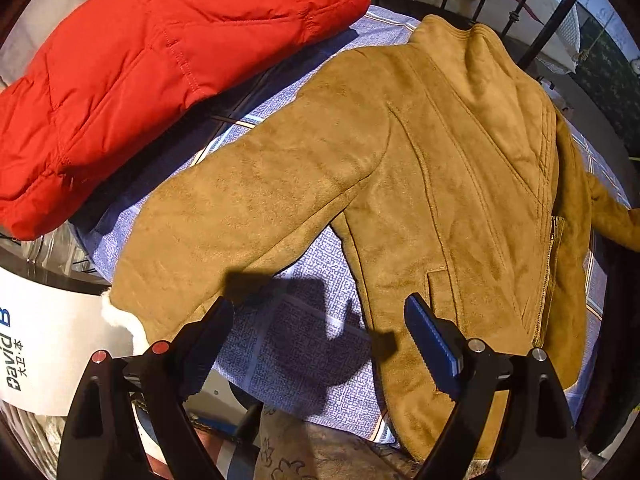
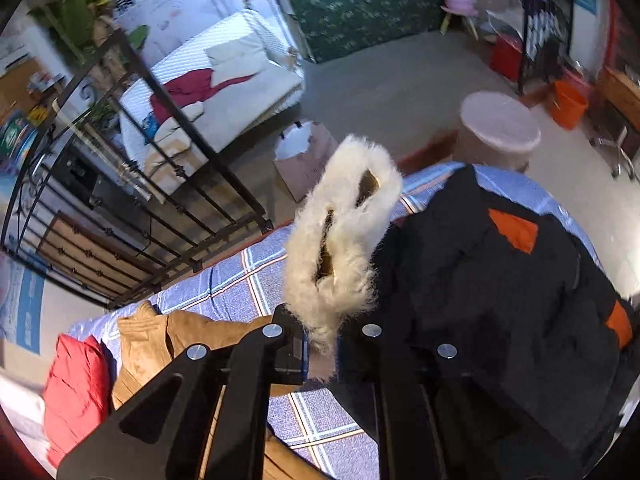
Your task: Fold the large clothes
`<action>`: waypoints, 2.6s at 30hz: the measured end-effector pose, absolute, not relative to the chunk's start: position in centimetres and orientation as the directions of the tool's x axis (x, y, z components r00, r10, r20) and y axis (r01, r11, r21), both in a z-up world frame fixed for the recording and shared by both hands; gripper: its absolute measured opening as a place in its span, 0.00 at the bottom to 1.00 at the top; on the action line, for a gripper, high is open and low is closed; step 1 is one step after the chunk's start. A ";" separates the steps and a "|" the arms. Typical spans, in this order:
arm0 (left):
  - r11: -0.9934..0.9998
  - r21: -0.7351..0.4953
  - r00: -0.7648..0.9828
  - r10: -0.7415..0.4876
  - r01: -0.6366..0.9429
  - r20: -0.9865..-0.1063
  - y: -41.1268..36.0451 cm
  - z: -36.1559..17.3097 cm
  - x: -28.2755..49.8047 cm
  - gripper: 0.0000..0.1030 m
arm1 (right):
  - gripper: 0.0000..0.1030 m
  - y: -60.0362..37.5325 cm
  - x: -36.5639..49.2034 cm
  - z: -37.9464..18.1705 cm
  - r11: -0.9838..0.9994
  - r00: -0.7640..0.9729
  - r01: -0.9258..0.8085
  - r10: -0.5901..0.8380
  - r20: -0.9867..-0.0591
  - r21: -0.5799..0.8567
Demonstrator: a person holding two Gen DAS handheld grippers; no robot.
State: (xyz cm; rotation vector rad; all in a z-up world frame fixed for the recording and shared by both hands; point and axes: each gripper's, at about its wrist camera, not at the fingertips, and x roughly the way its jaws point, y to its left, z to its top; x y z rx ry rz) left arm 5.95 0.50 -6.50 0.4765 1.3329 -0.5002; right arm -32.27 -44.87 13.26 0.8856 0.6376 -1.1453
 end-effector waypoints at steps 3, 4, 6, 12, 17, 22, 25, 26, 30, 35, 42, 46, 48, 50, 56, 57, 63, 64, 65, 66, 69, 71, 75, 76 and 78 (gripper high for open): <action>0.801 0.042 0.153 -0.063 0.597 -0.986 0.5 -6.8 5.9 0.83 | 0.09 -45.3 -30.3 13.6 0.228 0.312 0.947 -0.502 -0.806 0.225; 0.797 0.041 0.153 -0.065 0.602 -0.986 0.4 -6.9 5.7 0.83 | 0.09 -45.5 -29.6 13.7 0.244 0.318 0.944 -0.502 -0.804 0.222; 0.788 0.040 0.156 -0.072 0.615 -0.985 0.1 -6.8 5.4 0.83 | 0.09 -45.4 -28.0 13.6 0.277 0.332 0.936 -0.500 -0.800 0.216; 0.770 0.043 0.163 -0.080 0.636 -0.983 0.0 -6.7 5.0 0.83 | 0.10 -42.9 -17.4 13.2 0.472 0.401 0.866 -0.462 -0.791 0.163; 0.792 0.035 0.157 -0.078 0.610 -0.985 1.4 -6.8 5.8 0.83 | 0.10 -36.4 -6.8 13.4 0.699 0.504 0.705 -0.373 -0.779 0.122; 0.817 0.029 0.156 -0.076 0.575 -0.985 3.3 -6.8 6.7 0.83 | 0.10 -28.5 3.3 10.7 0.841 0.540 0.526 -0.218 -0.813 0.125; 0.839 0.025 0.152 -0.069 0.543 -0.986 5.0 -7.0 7.4 0.83 | 0.10 -24.0 7.7 7.5 0.894 0.495 0.439 -0.155 -0.855 0.092; 0.848 0.023 0.149 -0.066 0.529 -0.987 5.6 -7.1 7.7 0.83 | 0.10 -22.6 8.7 6.3 0.907 0.475 0.415 -0.152 -0.867 0.068; 0.878 0.023 0.131 -0.045 0.479 -0.990 8.1 -7.8 8.7 0.83 | 0.10 -19.5 10.8 1.0 0.933 0.363 0.360 -0.147 -0.920 -0.007; 0.890 0.034 0.123 -0.025 0.455 -0.992 10.0 -8.4 9.7 0.83 | 0.11 -17.9 11.1 -3.2 0.937 0.268 0.349 -0.134 -0.954 -0.033; 0.871 0.025 0.107 -0.031 0.490 -0.994 8.9 -9.1 10.9 0.83 | 0.27 -16.5 12.2 -7.5 0.945 0.153 0.319 -0.129 -0.980 -0.074; 0.839 0.024 0.110 -0.043 0.543 -0.993 7.1 -9.0 11.0 0.83 | 0.69 -14.9 12.3 -9.2 0.950 0.131 0.309 -0.086 -0.988 -0.042; 0.830 0.022 0.108 -0.047 0.558 -0.993 6.4 -9.0 11.2 0.83 | 0.69 -13.6 12.1 -9.0 0.960 0.137 0.279 -0.054 -0.989 -0.013; 0.825 0.017 0.107 -0.052 0.564 -0.993 5.7 -9.1 11.6 0.83 | 0.69 -13.0 11.4 -7.9 0.959 0.190 0.276 0.004 -0.982 0.057; 0.783 0.015 0.144 -0.096 0.622 -0.985 1.5 -8.4 12.7 0.83 | 0.69 -18.4 6.6 -5.8 0.891 0.265 0.449 -0.067 -0.962 0.062; 0.764 0.010 0.150 -0.115 0.645 -0.982 0.2 -8.2 12.6 0.83 | 0.69 -20.5 5.4 -6.1 0.860 0.244 0.508 -0.085 -0.966 0.053; 0.578 0.005 0.182 -0.249 0.816 -0.951 -9.3 -7.5 9.7 0.81 | 0.69 -31.5 -1.3 -6.9 0.636 0.138 0.771 -0.186 -0.973 -0.012; 0.548 0.003 0.177 -0.265 0.836 -0.948 -10.9 -7.7 9.1 0.81 | 0.69 -32.7 -1.7 -7.1 0.620 0.132 0.784 -0.192 -0.973 -0.016; 0.519 -0.004 0.165 -0.280 0.855 -0.946 -12.5 -7.9 8.4 0.81 | 0.69 -33.5 -2.1 -7.1 0.613 0.128 0.790 -0.194 -0.973 -0.019; 0.493 -0.010 0.152 -0.288 0.870 -0.945 -13.9 -8.3 7.8 0.81 | 0.69 -34.3 -2.2 -7.1 0.616 0.128 0.787 -0.195 -0.972 -0.019; 0.428 0.023 0.151 -0.268 0.903 -0.951 -17.3 -10.0 6.1 0.82 | 0.76 -34.9 -1.5 -7.4 0.672 0.146 0.741 -0.178 -0.973 -0.012; 0.387 0.032 0.123 -0.211 0.922 -0.970 -18.9 -12.5 5.4 0.83 | 0.87 -34.8 -0.2 -9.0 0.716 0.132 0.697 -0.163 -0.978 -0.025; 0.444 0.013 0.048 -0.067 0.896 -0.997 -19.5 -17.2 6.3 0.95 | 0.95 -33.8 0.6 -11.6 0.774 0.072 0.624 -0.191 -0.979 -0.106; 0.485 -0.028 0.006 -0.068 0.874 -0.998 -19.4 -17.7 7.0 0.95 | 0.95 -33.5 0.7 -11.8 0.780 0.067 0.613 -0.209 -0.976 -0.125; 0.534 -0.070 -0.051 -0.051 0.842 -0.997 -19.3 -18.4 7.8 0.95 | 0.95 -33.6 0.8 -12.1 0.772 0.056 0.621 -0.217 -0.975 -0.136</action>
